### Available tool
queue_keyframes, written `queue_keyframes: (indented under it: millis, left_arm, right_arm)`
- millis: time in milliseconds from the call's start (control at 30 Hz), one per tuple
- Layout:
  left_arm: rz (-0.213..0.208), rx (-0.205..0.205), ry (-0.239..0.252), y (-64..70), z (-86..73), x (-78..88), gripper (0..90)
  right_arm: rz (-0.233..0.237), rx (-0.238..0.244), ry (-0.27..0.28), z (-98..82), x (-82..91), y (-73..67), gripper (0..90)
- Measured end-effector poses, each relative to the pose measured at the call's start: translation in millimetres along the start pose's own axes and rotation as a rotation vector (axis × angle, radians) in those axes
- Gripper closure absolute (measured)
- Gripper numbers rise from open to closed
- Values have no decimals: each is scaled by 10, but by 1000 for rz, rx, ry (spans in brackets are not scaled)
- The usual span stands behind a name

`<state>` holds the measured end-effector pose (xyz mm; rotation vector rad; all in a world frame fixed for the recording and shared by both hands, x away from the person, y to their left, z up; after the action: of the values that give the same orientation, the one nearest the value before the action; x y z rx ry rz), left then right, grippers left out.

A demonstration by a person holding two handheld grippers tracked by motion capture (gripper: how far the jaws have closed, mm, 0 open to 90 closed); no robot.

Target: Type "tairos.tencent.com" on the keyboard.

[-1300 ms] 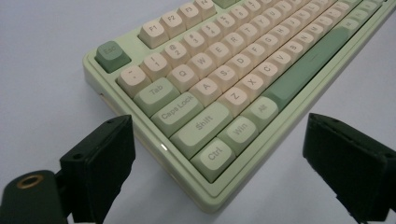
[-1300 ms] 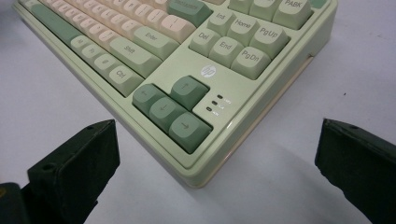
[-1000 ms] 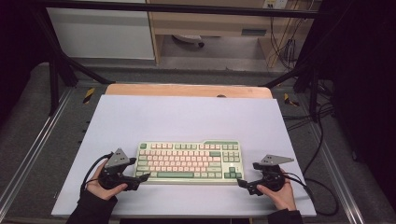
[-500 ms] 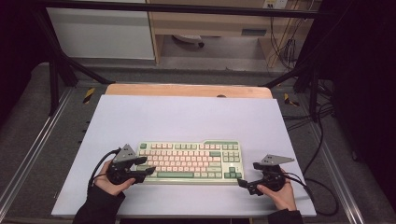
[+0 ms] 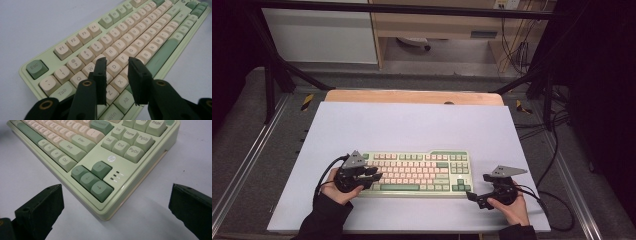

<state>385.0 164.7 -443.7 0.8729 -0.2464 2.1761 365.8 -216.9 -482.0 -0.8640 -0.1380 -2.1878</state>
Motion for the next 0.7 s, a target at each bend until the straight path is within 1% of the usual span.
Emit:
queue_keyframes:
  millis: [100, 167, 200, 300, 367, 533, 700]
  left_arm:
    - [2, -4, -6, 10, 29, -37, 734]
    - [-3, -3, -8, 19, 47, -60, 741]
    - [-6, -2, -11, 23, 54, -74, 771]
    - [-10, -7, -18, 45, 75, -111, 790]
    - [-11, -11, -21, 61, 89, -134, 819]
    - [-15, -19, -27, 90, 126, -186, 860]
    - [-21, -15, -32, 102, 153, -243, 887]
  right_arm:
    - [-2, 1, -1, -2, -4, 1, 4]
    - [-2, 2, -1, -2, -4, 1, 4]
    - [-1, 3, -1, -1, -2, 2, 4]
    - [-1, 1, -1, 0, -1, 1, 4]
    - [-3, 4, -2, -2, -2, 3, 4]
    - [-2, 3, -3, -3, -2, 1, 4]
    - [-3, 3, -4, -3, -2, 1, 4]
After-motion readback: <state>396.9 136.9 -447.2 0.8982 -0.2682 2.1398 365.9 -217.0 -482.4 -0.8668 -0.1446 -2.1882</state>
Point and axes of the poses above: each handheld gripper's, and its own axes: x roughly backward along the jaws, z roughly out of its top, y roughly to its right, the point moved 6 cm from there along -x, roughly forward along the jaws, and after that the axes turned 3 degrees about x, right-handed, at the moved point
